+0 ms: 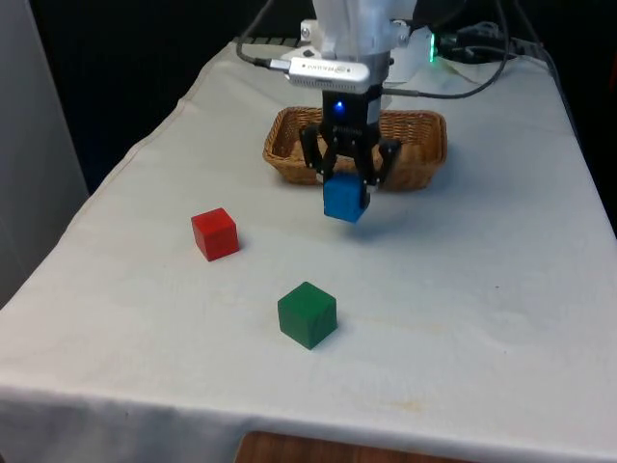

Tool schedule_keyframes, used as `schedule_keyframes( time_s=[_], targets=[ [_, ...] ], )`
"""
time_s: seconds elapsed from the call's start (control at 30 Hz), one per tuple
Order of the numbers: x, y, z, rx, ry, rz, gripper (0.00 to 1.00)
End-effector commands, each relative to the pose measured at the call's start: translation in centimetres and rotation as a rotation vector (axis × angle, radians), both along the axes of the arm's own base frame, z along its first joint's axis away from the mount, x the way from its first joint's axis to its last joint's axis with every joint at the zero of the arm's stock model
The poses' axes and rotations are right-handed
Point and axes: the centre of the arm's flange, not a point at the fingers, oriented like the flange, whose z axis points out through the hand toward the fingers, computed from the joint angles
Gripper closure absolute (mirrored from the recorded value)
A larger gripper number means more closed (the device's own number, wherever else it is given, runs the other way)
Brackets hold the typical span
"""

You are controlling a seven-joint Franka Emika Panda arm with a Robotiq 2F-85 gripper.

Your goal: Pick up the blue cube and place it into the basket.

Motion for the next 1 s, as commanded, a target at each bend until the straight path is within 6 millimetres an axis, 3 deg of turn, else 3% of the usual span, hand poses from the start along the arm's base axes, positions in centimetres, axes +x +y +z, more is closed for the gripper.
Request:
schedule_keyframes(
  time_s=[0.0, 0.2, 0.23, 0.3, 0.5, 0.53, 0.97],
  targets=[
    [-0.1, 0.0, 0.6, 0.0, 0.001, -0.002, 1.0],
    [-0.4, 0.0, 2.7, 0.003, 0.001, 0.0, 1.0],
    [-0.1, 0.0, 2.2, 0.002, 0.001, -0.002, 1.0],
    [-0.6, -0.1, 3.9, 0.004, 0.0, -0.001, 1.0],
    [-1.5, 0.0, 6.4, 0.009, 0.001, 0.005, 1.0],
    [-1.2, 0.0, 6.0, 0.006, 0.001, 0.003, 1.0],
    [-3.6, 0.1, 10.8, 0.012, 0.001, 0.027, 1.0]
  ],
)
